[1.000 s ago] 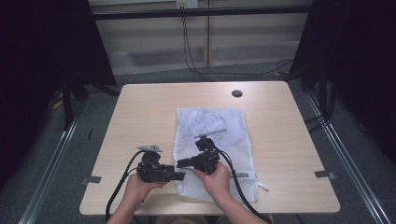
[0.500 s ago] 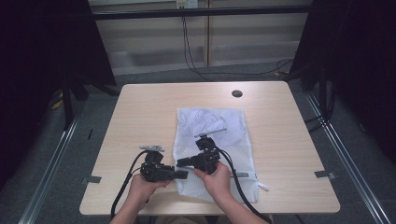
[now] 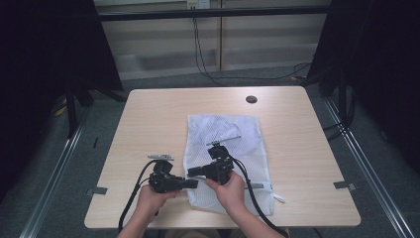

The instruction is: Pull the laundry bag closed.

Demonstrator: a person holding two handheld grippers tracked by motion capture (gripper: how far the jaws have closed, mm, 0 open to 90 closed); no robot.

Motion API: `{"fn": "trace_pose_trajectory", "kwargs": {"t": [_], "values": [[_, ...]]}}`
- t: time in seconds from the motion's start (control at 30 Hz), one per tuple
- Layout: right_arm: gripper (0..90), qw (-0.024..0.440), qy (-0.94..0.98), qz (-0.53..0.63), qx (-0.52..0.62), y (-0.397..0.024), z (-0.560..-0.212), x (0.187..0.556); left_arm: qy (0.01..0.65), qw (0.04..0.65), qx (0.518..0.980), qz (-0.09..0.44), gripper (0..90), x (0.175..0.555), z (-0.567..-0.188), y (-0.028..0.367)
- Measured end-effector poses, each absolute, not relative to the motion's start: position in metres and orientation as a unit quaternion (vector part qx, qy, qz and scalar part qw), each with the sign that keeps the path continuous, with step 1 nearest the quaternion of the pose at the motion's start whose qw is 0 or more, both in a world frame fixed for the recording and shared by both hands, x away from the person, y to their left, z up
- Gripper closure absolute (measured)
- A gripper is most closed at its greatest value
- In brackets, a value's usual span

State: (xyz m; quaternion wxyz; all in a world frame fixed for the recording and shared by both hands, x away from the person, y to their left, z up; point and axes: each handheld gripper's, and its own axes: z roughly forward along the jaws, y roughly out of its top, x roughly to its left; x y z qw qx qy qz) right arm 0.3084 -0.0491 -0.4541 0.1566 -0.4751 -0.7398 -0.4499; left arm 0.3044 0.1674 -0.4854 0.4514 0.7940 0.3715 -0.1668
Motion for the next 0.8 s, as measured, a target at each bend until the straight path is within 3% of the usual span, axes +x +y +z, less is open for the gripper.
{"fn": "trace_pose_trajectory", "kwargs": {"t": [0.03,0.13,0.8], "values": [[86.1,0.154,-0.740,-0.452,-0.474,-0.0494,-0.4540,0.3084,0.372,0.451,0.794,-0.168,84.3,0.3043,-0.4853,0.1673],[86.1,0.154,-0.740,-0.451,-0.474,-0.0498,-0.4537,0.3082,0.376,0.450,0.792,-0.171,86.8,0.3039,-0.4848,0.1671],[86.2,0.173,-0.735,-0.449,-0.477,-0.0517,-0.4564,0.3098,0.398,0.439,0.783,-0.190,88.0,0.3048,-0.4826,0.1682]]}}
